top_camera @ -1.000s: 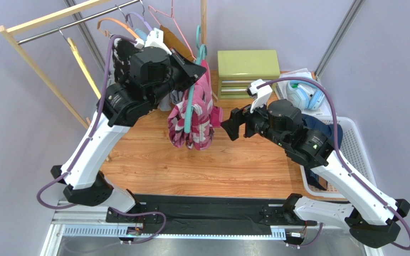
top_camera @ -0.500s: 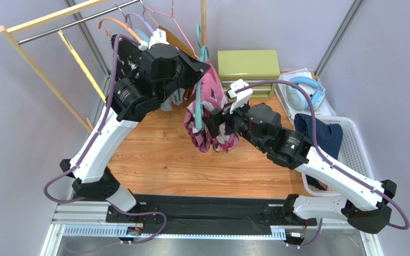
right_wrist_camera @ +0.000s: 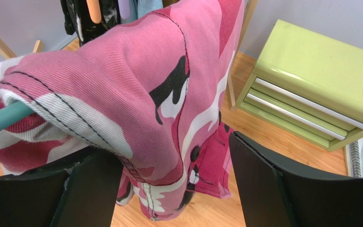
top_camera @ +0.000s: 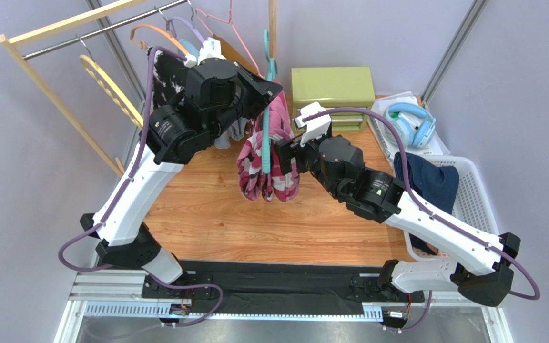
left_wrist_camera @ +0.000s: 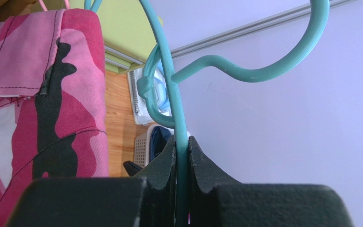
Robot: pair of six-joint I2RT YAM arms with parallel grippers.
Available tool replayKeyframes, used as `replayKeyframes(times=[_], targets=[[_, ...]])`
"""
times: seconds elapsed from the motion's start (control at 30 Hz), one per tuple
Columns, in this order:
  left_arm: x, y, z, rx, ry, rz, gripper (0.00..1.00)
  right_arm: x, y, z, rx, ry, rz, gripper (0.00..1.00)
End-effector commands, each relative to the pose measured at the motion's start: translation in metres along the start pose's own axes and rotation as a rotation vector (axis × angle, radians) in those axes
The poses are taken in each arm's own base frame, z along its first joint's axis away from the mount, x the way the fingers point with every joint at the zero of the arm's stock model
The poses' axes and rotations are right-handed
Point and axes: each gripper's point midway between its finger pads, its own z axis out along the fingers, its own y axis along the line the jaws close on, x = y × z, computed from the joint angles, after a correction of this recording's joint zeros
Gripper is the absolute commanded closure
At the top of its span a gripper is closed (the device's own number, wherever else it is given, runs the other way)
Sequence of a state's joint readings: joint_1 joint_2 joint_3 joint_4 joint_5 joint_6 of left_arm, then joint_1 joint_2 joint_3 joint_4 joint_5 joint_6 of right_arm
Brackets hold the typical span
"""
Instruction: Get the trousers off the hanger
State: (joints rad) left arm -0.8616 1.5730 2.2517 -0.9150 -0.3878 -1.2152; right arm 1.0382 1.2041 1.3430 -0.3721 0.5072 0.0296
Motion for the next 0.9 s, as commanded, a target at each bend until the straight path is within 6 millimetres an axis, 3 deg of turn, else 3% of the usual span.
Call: replayKeyframes(times=[0.0, 0.1, 0.33, 0.63, 0.87], targets=[[-0.045, -0.061, -0.041, 0.218, -0.109, -0.117, 1.00, -0.038, -0.001, -0.008, -0.030, -0.102, -0.001, 0.17], [-0.045, -0.059, -0.040, 0.214, -0.109, -0.114, 1.00, -0.042, 0.014, -0.021, -0.145, -0.132, 0.028, 0.15], [-0.044, -0.061, -0.040, 0.219, -0.104, -0.120, 1.00, -0.056, 0.015, -0.032, -0.170, -0.162, 0.085, 0.11], [-0.044, -0.066, -0.041, 0.235, -0.098, -0.125, 1.00, -0.056, 0.024, -0.014, -0.171, -0.153, 0.058, 0.12], [-0.043, -0.066, -0.040, 0.235, -0.095, -0.123, 1.00, -0.059, 0.017, -0.003, -0.112, -0.160, 0.028, 0.14]])
